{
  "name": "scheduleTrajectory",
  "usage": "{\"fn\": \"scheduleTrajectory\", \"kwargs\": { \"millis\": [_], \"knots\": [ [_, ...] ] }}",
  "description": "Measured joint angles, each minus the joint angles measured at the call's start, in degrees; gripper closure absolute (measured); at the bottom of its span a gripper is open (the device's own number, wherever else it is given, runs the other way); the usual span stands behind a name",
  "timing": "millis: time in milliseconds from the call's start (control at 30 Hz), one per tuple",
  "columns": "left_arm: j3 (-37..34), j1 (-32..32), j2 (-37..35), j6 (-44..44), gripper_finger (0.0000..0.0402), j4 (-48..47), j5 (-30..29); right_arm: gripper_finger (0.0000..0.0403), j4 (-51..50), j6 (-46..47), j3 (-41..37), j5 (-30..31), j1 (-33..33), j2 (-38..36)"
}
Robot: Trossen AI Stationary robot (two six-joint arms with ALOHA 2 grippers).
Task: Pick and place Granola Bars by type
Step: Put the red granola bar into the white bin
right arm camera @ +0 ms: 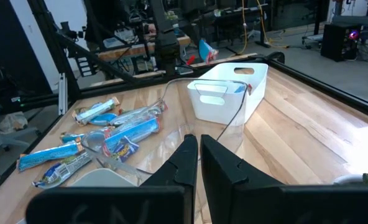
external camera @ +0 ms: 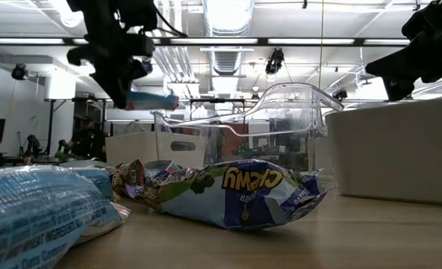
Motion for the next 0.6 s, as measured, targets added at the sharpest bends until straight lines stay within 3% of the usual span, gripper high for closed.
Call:
{"fn": "scheduleTrajectory", "kwargs": {
  "millis": [333, 600],
  "knots": [
    [0.0, 3.1, 4.9, 20.6, 0.0342, 0.2, -10.0, 0.0390, 0.0, 0.0, 0.0, 0.0, 0.0, 0.0],
    [-0.1, 3.3, 7.6, 26.5, 0.0342, 6.9, -9.6, 0.0390, 0.0, 0.0, 0.0, 0.0, 0.0, 0.0]
  ]
}}
